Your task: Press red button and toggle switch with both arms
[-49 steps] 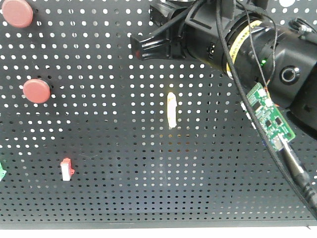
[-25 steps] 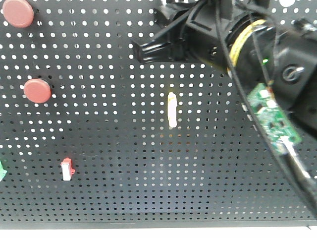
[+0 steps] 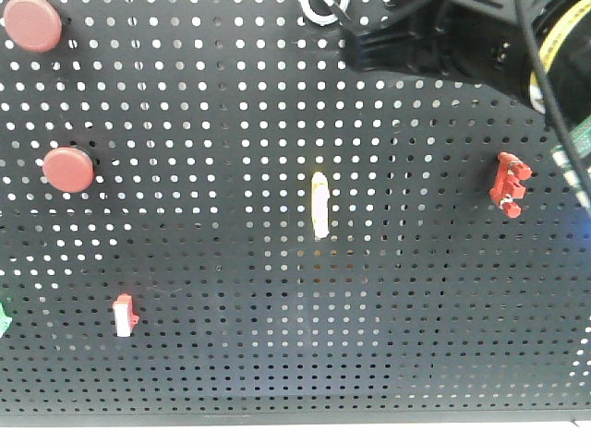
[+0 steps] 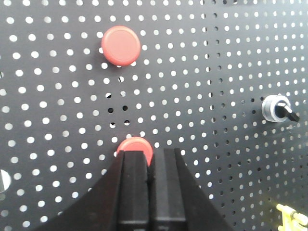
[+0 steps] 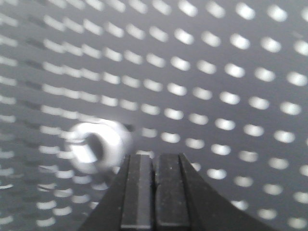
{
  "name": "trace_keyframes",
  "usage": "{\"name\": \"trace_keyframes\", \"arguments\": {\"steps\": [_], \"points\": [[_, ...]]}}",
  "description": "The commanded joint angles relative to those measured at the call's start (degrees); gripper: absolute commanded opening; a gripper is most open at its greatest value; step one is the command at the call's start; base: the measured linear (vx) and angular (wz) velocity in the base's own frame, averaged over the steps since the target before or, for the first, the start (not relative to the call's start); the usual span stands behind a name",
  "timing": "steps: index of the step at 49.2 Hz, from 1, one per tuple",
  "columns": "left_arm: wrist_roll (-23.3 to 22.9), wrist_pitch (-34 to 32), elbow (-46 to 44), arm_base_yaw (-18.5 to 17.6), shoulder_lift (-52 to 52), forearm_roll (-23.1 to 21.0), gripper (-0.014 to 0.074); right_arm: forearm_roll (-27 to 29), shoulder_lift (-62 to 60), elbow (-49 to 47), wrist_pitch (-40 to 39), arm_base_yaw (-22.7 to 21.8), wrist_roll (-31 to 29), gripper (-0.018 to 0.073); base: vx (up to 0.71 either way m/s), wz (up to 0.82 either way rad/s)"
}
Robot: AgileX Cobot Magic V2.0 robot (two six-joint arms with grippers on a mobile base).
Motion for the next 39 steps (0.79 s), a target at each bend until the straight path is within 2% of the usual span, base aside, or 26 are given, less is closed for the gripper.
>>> {"name": "trace_keyframes", "arguments": {"steps": [1, 13, 17, 39], "points": [[-0.1, -4.9, -1.8, 0.0, -0.3, -0.3, 0.0002, -1.0, -4.2, 2.1, -3.8, 0.0, -0.8, 0.0, 0.0, 0.0], [-0.2, -4.4, -1.8, 0.0, -0.3, -0.3, 0.0002, -5.8, -11.6, 13.0, -3.9, 0.0, 0.0, 0.0, 0.0, 0.0], [-0.2, -4.3, -1.8, 0.0, -0.3, -0.3, 0.0002, -7.2, -12.3, 13.5, -3.9, 0.0, 0.0, 0.0, 0.0, 0.0], [-0.2, -4.3, -1.8, 0.0, -0.3, -0.3, 0.0002, -7.2, -12.3, 13.5, -4.0, 0.0, 0.0, 0.0, 0.0, 0.0]]}}
